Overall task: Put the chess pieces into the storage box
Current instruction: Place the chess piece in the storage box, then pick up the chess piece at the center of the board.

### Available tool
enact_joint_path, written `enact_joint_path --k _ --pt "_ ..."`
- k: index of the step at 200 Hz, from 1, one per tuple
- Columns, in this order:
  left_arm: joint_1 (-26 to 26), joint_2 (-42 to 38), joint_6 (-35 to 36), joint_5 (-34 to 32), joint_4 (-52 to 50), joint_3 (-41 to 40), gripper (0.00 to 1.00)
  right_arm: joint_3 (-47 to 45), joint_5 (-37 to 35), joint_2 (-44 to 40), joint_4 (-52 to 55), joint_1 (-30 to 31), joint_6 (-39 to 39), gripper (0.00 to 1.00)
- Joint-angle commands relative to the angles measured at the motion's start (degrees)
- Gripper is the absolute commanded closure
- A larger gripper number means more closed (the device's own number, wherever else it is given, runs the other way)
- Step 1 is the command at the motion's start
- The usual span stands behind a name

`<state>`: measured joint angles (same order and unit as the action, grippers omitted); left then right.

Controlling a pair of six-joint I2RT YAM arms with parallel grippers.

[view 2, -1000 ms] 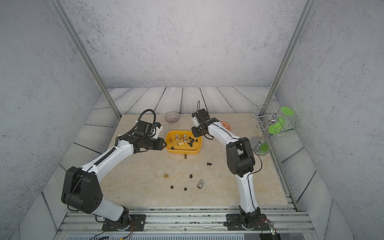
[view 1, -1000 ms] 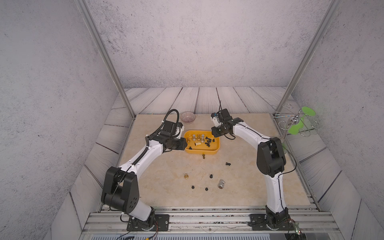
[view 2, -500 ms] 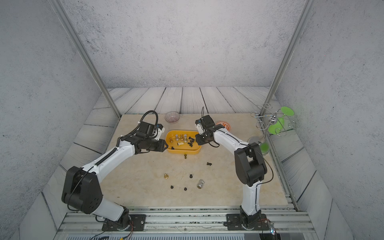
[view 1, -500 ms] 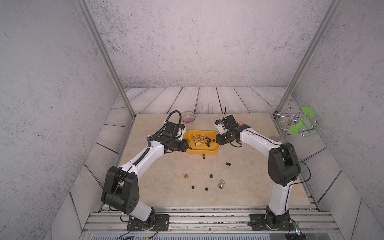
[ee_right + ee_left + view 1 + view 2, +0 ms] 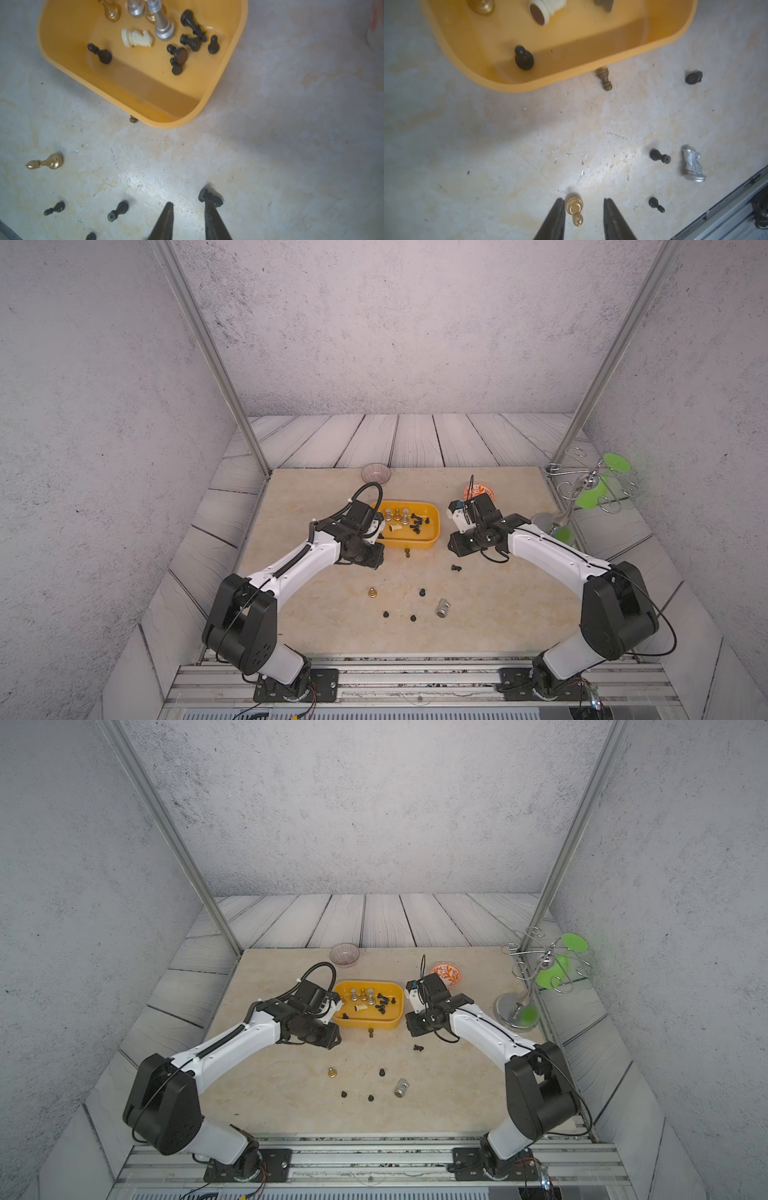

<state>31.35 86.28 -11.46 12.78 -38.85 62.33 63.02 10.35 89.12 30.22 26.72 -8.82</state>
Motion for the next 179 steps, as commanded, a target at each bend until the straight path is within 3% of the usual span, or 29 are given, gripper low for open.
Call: enact_joint_path --k 1,51,179 --pt "1.73 -1.81 -0.64 -3.39 -5.34 -1.94 0.65 -1.89 -0.70 -3.06 0.26 0.10 -1.54 0.71" --pt "4.83 -0.45 -3.55 -4.60 -6.17 -5.65 0.65 -3.26 0.37 -2.96 -1.37 0.16 -2.56 0.71" --pt "4.95 5.71 -2.36 -4.45 -3.42 -4.87 0.66 -2.93 0.62 -1.67 -1.57 0.17 -3.29 0.71"
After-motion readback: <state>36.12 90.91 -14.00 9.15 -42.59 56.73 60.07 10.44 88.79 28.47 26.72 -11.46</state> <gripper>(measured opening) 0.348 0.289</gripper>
